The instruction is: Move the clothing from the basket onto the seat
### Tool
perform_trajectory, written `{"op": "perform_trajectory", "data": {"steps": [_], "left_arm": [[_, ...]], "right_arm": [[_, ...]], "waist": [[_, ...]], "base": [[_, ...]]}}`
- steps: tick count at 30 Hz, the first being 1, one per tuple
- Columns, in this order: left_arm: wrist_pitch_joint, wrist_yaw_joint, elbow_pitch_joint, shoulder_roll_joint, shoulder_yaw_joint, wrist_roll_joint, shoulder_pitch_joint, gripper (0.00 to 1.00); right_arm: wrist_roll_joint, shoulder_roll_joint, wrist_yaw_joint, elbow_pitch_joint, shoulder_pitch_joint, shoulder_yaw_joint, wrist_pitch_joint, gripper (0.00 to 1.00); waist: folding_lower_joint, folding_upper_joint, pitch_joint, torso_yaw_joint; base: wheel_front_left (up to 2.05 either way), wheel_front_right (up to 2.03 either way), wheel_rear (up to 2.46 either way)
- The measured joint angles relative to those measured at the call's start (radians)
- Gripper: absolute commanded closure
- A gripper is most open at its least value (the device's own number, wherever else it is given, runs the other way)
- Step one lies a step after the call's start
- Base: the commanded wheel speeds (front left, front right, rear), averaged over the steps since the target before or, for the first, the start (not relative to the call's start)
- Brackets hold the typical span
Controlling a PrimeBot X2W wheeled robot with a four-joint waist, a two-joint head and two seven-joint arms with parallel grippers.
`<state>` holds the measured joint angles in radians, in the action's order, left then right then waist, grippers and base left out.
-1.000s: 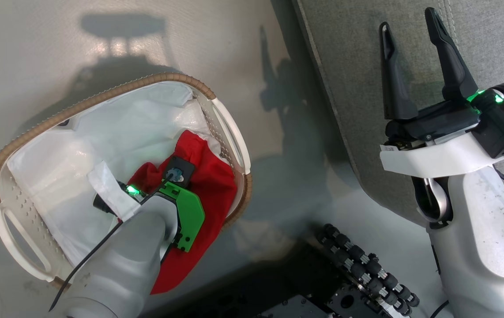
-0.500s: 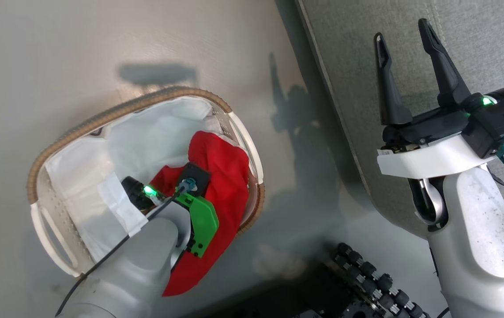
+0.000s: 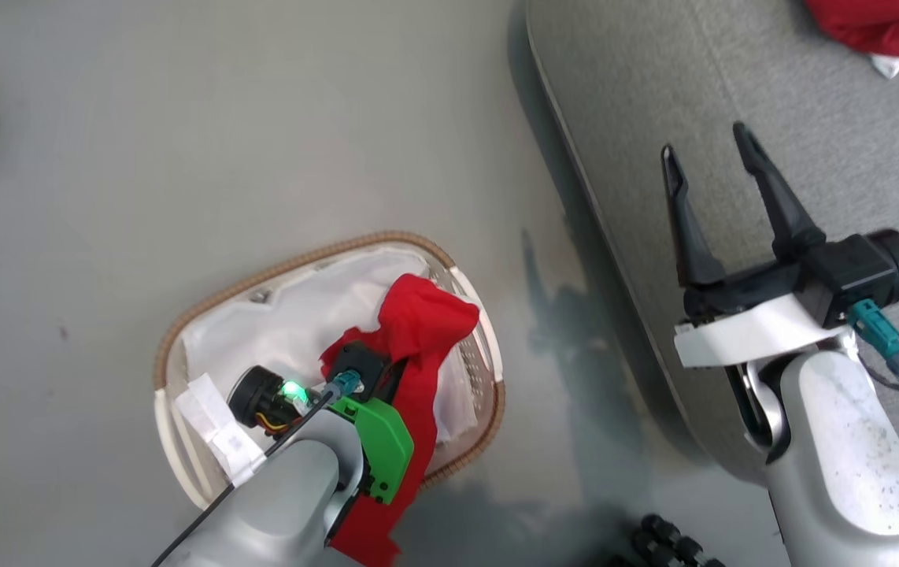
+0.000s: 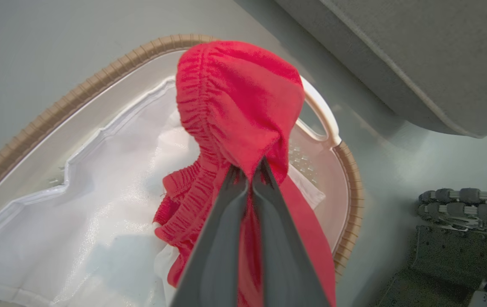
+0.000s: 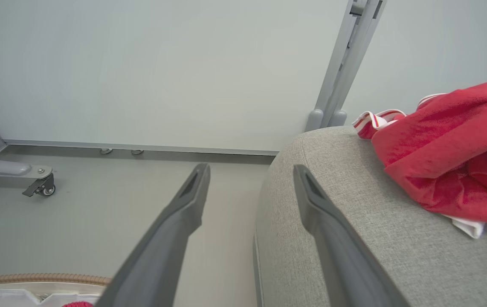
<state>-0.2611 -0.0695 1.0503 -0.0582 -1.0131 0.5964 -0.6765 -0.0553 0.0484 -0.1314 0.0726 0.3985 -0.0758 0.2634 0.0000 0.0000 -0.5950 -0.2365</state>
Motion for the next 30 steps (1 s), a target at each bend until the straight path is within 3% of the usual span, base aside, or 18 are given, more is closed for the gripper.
{"op": "perform_trajectory", "data": {"steps": [16, 24, 30], "left_arm": [[-0.003, 0.053, -0.371, -0.219, 0.059, -0.155, 0.067, 1.00], [0.050, 0.061, -0.551, -0.309, 0.081, -0.176, -0.039, 1.00], [0.120, 0.051, -0.670, -0.387, 0.103, -0.198, -0.149, 1.00]], "right_arm": [[0.050, 0.000, 0.000, 0.082, -0.171, 0.026, 0.000, 0.00], [0.056, 0.000, 0.000, 0.102, -0.206, -0.010, 0.000, 0.00], [0.056, 0.000, 0.000, 0.116, -0.199, -0.095, 0.000, 0.00]], "waist": [[-0.0001, 0.0000, 0.333, 0.079], [0.0000, 0.0000, 0.473, 0.120], [-0.0001, 0.0000, 0.542, 0.141]], "base": [[0.00, 0.00, 0.00], [0.00, 0.00, 0.00], [0.00, 0.00, 0.00]]}}
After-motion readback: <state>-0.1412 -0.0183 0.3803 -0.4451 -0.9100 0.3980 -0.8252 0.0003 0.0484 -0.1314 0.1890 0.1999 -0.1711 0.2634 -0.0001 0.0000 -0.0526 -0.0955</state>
